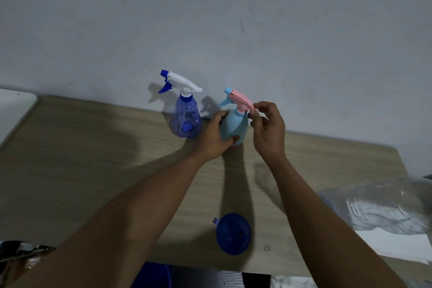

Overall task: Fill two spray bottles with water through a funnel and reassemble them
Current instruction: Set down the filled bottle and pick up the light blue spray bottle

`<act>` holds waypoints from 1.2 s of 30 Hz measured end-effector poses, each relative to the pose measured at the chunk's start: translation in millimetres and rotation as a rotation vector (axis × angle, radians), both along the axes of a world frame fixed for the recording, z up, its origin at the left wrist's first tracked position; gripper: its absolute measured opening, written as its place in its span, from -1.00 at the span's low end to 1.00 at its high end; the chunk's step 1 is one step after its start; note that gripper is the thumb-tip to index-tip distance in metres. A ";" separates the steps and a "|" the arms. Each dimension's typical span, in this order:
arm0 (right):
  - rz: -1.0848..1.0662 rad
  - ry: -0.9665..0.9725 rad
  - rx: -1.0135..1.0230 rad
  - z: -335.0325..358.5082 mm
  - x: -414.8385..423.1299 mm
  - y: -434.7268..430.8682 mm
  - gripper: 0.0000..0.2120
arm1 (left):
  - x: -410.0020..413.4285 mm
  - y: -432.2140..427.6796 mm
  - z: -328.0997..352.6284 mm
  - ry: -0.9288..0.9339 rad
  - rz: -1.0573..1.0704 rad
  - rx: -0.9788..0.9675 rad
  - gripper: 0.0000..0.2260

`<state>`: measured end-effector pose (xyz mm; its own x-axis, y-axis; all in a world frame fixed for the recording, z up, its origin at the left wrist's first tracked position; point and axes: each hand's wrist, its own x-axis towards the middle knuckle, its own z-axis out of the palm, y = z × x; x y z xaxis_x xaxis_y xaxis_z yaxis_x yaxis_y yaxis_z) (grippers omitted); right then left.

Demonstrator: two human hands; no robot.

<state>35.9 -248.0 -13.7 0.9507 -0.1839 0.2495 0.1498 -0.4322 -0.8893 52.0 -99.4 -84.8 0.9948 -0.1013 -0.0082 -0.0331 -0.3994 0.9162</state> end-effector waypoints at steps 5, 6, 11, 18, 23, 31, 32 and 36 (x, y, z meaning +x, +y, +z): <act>-0.050 -0.043 0.079 18.9 -14.3 8.0 -0.90 | -28.3 -0.4 11.8 -0.061 0.057 -0.044 -0.32; -0.056 -0.054 0.103 25.9 -20.0 9.0 -0.90 | -36.0 -0.2 16.0 -0.070 0.063 -0.057 -0.32; -0.050 -0.085 0.179 74.0 -53.0 4.2 -0.91 | -86.9 7.3 54.9 -0.140 0.025 -0.178 -0.33; 0.040 -0.032 0.367 165.5 -107.4 -12.4 -0.87 | -165.0 20.1 130.6 -0.218 -0.171 -0.214 -0.20; 0.138 -0.053 0.395 209.9 -156.9 -17.1 -0.84 | -207.9 15.1 177.3 -0.200 -0.246 -0.268 -0.11; 0.378 -0.153 0.191 240.2 -211.8 -28.9 -0.87 | -263.5 7.1 210.2 -0.290 -0.224 -0.249 -0.09; 0.374 -0.172 0.179 243.9 -216.0 -28.9 -0.86 | -267.3 5.7 213.3 -0.299 -0.225 -0.246 -0.09; 0.278 -0.242 0.209 249.8 -227.6 -22.8 -0.76 | -279.3 2.4 222.7 -0.319 -0.244 -0.224 -0.11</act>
<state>-191.7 -270.9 236.1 0.8899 0.0012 0.4561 0.4504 -0.1598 -0.8784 -227.3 -97.0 137.9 0.8911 -0.2969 0.3432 -0.3958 -0.1385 0.9078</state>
